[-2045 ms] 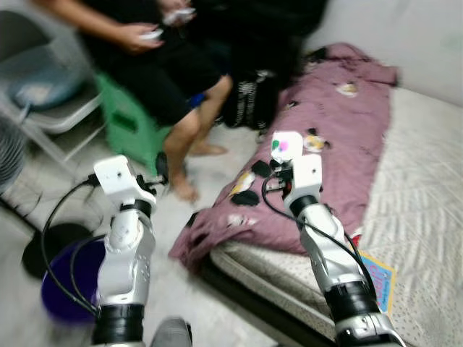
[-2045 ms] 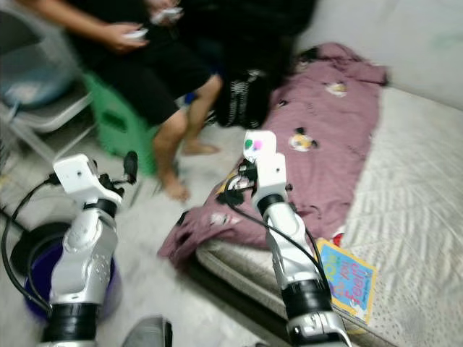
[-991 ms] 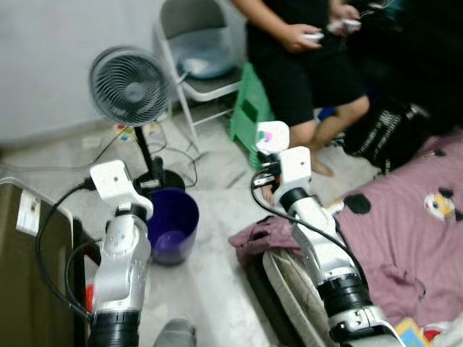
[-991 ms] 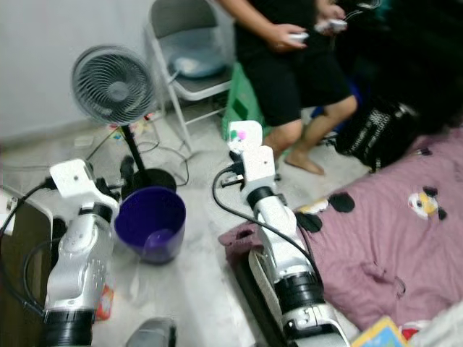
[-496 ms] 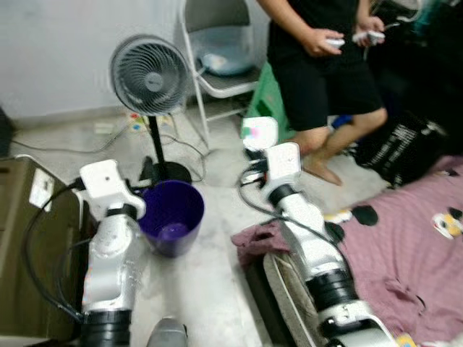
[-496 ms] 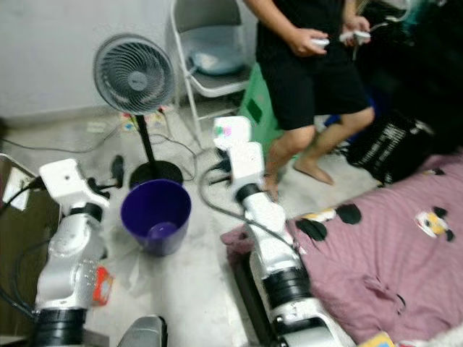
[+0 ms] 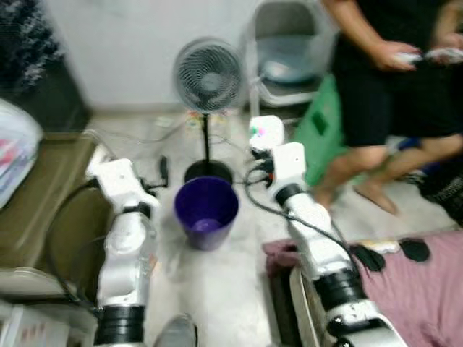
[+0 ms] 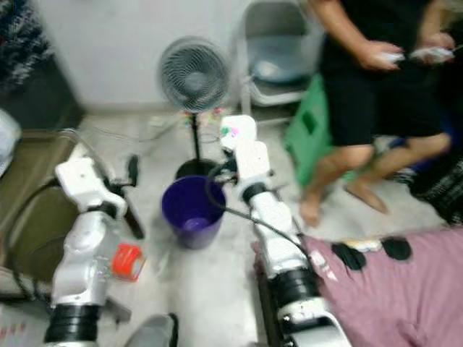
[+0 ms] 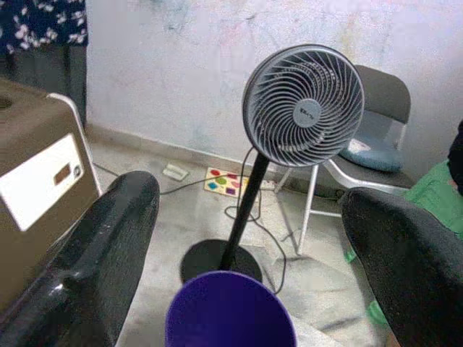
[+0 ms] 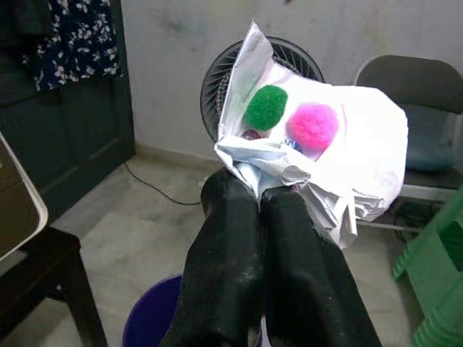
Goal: Clean up the room
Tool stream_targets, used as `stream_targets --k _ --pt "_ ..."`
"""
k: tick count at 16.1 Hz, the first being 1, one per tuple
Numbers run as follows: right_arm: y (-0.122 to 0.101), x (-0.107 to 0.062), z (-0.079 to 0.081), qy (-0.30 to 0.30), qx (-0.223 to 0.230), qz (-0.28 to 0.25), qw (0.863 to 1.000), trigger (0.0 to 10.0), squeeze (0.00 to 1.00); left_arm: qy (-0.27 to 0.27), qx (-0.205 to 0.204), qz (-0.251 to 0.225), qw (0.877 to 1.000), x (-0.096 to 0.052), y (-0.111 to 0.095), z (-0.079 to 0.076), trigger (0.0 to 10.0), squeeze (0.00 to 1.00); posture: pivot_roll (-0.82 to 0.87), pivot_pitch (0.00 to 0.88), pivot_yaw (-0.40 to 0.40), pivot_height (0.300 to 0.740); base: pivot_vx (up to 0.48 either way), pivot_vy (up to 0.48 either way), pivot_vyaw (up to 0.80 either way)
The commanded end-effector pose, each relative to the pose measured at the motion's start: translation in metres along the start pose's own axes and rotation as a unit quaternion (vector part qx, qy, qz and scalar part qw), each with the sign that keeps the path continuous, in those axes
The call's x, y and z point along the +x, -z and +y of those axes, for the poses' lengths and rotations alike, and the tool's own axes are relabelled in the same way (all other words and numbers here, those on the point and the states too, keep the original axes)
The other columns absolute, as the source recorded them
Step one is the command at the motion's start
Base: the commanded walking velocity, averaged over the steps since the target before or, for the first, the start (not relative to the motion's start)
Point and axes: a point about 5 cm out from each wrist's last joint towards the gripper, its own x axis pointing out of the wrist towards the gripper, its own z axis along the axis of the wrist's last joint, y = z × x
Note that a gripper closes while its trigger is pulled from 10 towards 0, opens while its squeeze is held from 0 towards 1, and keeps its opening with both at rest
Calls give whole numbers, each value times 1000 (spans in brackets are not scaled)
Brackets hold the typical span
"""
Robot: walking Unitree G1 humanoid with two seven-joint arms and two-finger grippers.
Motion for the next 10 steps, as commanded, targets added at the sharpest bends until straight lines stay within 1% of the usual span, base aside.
stream_targets --k 1,7,10 --pt "-4 3 4 -10 0 -7 1000 10000 0 1 3 -4 1000 1 -3 3 10000 0 60 0 -83 740 0 0 788" --pt "-5 4 4 -10 -1 -10 1000 10000 0 14 -5 -4 1000 3 -4 0 10000 0 57 0 -80 740 0 0 788" --pt "-5 4 4 -12 0 -10 1000 10000 0 20 -2 -5 1000 3 -4 0 10000 0 55 0 -77 740 0 0 558"
